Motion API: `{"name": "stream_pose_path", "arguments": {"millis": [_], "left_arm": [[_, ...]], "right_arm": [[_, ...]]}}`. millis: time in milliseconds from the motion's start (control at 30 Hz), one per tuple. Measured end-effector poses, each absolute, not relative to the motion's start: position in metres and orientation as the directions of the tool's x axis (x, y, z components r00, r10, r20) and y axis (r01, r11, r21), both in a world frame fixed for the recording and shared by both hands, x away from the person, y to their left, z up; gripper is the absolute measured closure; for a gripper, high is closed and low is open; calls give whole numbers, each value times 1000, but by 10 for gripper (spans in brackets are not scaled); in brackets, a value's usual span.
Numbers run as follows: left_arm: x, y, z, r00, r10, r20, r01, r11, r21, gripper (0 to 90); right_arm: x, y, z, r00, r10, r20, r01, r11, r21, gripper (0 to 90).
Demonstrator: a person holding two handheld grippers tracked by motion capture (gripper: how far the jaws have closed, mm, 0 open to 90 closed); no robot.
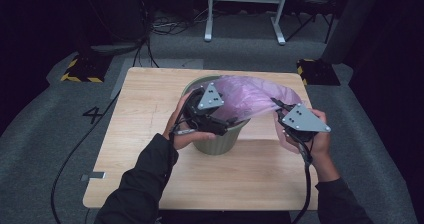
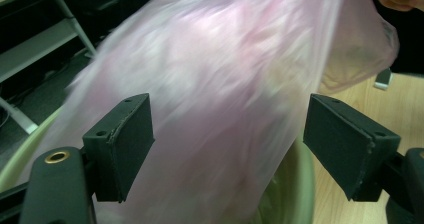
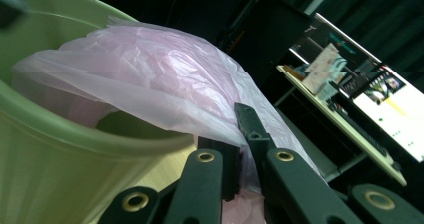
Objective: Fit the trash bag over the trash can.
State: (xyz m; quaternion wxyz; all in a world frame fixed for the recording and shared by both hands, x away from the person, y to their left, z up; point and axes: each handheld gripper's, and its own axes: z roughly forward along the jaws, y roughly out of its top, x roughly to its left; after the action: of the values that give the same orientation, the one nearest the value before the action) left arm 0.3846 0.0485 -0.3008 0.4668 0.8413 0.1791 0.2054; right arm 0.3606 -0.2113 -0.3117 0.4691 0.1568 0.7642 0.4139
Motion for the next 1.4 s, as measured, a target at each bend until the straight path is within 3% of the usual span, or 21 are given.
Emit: {"name": "stream_pose_path", "arguments": {"millis": [67,133,200,467,533,767,900,1233,1367,1400], "left_arm": [[383,40,-301,843,497,204,108,-529,842,195],[383,35,-303,832,512,215,117,-540,834,278],[384,35,-304,833,516,199,129,-532,837,306],[385,42,-306,816,517,259,94,-560,823,821],[385,45,-307,815,514,266,89,-565,820,875],[387,57,-312,797,542,267,103,-557,824,891],[388,68,-315,788,561,254,118,-543,832,892],[389,94,-322,769,596,230,155,-524,837,892],[391,100,-326,769,599,223,169,-527,833,892],[391,101,-327,769,600,220,172,-526,833,892]], "right_arm": [[360,-203,-311,-518,605,-605,-159,627,763,890],[358,-197,-311,-532,592,-605,-167,628,760,891],[356,-193,-312,-549,583,-599,-170,624,763,890],[353,-182,-315,-595,549,-587,-182,619,764,832],[352,-179,-316,-606,543,-582,-183,617,766,777],[349,-177,-318,-672,523,-525,-153,595,789,385],[346,-181,-323,-712,511,-483,-133,576,806,322],[339,-204,-339,-719,543,-434,-71,564,823,280],[339,-208,-348,-737,529,-421,-57,571,819,441],[338,-209,-350,-741,523,-421,-62,571,819,550]]}}
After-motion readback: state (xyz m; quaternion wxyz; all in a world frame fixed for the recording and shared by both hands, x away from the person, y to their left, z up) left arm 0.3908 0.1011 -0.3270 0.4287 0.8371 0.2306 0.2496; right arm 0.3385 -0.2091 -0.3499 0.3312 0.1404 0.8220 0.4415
